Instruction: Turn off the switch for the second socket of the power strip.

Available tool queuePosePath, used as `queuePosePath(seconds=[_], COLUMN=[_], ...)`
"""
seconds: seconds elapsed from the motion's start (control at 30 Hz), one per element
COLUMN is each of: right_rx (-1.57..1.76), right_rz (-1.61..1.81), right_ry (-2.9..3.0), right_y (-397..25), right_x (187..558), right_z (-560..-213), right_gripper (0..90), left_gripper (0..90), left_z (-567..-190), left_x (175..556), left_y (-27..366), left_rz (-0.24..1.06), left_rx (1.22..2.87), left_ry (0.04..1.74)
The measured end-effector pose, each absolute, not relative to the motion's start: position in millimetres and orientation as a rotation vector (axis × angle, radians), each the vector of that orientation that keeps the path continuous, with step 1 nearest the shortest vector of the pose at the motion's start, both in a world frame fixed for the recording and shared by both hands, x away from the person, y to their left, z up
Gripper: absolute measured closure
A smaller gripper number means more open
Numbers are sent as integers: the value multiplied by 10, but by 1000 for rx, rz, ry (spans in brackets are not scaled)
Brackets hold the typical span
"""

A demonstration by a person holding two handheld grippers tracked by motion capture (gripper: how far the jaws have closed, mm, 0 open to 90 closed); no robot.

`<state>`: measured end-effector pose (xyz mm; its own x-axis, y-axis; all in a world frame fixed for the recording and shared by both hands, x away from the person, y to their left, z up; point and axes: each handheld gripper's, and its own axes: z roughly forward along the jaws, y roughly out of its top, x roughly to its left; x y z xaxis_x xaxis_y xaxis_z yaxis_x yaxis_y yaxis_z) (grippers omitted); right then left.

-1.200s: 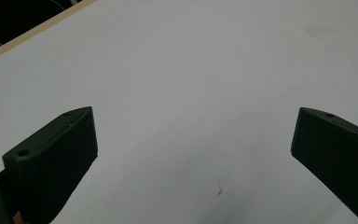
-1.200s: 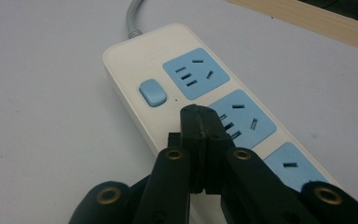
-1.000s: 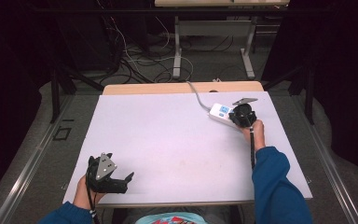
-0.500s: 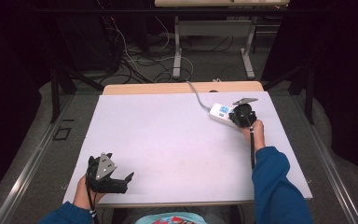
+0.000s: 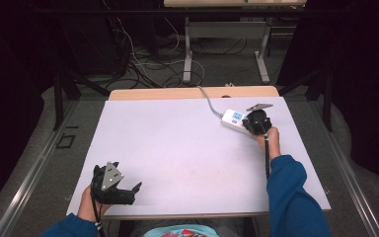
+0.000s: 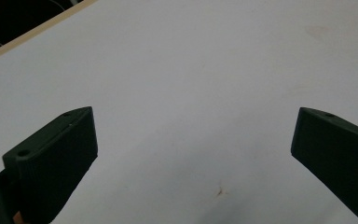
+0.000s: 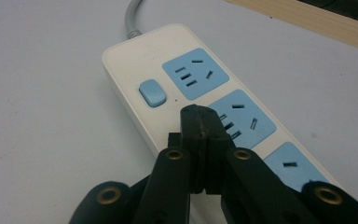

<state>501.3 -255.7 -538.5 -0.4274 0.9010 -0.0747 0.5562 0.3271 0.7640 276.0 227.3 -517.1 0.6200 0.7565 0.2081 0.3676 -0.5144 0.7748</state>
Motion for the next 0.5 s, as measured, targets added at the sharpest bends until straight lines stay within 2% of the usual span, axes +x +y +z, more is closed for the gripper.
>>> queuePosePath(seconds=[0.5], right_rx=[1286], right_rz=[939], right_ry=[2106], right_y=[-2570], right_x=[5013], right_z=[-5384], right_gripper=[900], left_gripper=[2], left_z=[-5171], left_x=[2761], left_y=[2272], left_rz=[705], left_rx=[2136], left_ry=[873])
